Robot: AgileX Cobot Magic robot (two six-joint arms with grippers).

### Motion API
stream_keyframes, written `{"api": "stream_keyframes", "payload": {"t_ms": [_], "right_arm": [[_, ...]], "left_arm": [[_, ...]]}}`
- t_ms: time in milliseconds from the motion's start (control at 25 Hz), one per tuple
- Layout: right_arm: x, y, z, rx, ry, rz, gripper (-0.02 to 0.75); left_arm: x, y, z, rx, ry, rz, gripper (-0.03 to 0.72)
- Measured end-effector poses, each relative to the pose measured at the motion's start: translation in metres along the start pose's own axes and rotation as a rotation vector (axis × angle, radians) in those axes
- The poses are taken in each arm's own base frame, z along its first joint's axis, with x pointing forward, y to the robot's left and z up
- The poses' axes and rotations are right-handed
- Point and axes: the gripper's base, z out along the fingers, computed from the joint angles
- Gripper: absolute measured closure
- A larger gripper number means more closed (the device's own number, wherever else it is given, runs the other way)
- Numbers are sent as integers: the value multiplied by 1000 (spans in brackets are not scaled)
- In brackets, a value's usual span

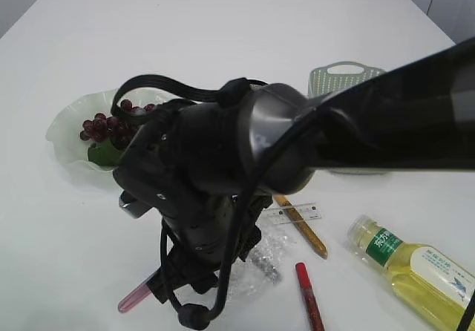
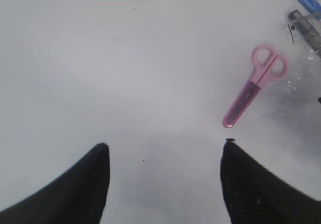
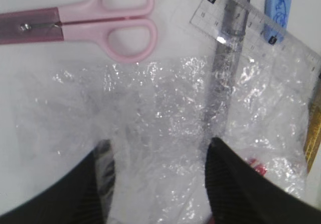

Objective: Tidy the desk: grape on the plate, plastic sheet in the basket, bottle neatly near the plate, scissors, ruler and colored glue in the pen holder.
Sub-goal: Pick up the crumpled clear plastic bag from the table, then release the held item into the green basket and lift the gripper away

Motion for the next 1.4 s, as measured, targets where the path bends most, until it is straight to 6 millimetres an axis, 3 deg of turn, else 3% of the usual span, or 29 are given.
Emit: {"api": "stream_keyframes", "payload": {"t_ms": [240,360,560,960,1200,1400], "right_arm": [[2,0,2,10,23,4,652],[2,-1,2,15,33,0,743],[5,-6,-18,4,10,0,753],[28,-39,-108,-10,-145,32,753],[42,-68,-153,107,-293,28,753],[48,-105,-173,236,-377,74,753]], "left_arm": [[0,0,0,0,-4,0,182],[-1,0,0,0,-6,0,182],[-1,0,0,0,-8,0,182],[-2,0,0,1,-17,0,182],[-2,0,0,1,-17,0,182],[-2,0,0,1,-17,0,182]]}}
